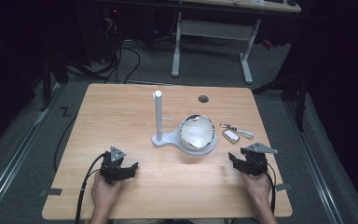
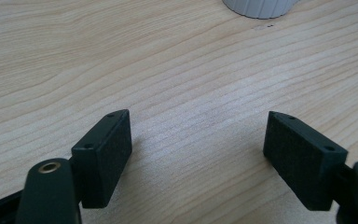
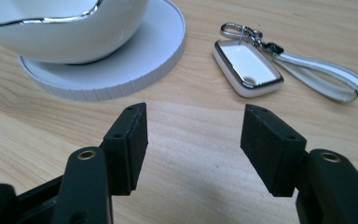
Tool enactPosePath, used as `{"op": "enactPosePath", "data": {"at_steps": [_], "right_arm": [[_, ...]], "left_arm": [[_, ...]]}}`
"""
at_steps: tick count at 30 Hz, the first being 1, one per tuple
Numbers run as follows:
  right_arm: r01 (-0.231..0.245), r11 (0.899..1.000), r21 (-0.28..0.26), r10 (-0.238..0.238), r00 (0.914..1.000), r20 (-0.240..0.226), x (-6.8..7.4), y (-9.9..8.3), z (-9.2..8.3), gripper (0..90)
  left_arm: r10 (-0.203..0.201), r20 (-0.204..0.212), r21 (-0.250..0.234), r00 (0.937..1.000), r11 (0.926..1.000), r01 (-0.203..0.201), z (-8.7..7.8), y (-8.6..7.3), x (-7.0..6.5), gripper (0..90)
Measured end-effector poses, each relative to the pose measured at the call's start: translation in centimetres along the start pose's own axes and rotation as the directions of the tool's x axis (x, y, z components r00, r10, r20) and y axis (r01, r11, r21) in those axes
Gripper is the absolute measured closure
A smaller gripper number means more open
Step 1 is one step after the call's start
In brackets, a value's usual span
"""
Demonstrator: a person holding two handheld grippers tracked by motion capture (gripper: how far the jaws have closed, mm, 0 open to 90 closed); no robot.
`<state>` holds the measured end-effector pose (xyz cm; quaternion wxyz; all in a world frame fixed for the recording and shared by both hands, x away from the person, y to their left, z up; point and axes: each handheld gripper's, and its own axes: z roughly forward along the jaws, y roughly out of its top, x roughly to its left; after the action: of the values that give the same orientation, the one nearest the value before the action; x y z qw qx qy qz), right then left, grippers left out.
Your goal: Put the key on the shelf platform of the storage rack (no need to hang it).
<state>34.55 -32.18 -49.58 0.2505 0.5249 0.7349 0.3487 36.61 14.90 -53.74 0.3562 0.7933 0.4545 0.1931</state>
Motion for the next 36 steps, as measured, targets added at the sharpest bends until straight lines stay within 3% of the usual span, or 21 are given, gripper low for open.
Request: {"op": "enactPosePath", "data": {"at_steps": [7,21,36], "right_arm": [[0.028,1.0,-0.006,-0.028,0.9996,-0.007,0.0,1.6,0.0,46.2],[0.031,1.0,0.005,-0.031,0.9995,-0.005,-0.9,3.4,0.9,46.8],[0.033,0.999,-0.019,-0.033,0.9994,0.003,-1.8,5.7,1.8,44.1]], "left_arm": [[0.0,0.0,0.0,1.0,1.0,0.0,0.0,0.0,0.0,23.9],[0.0,0.0,0.0,1.0,1.0,0.0,0.0,0.0,0.0,23.9],[0.0,0.0,0.0,1.0,1.0,0.0,0.0,0.0,0.0,23.9]]}}
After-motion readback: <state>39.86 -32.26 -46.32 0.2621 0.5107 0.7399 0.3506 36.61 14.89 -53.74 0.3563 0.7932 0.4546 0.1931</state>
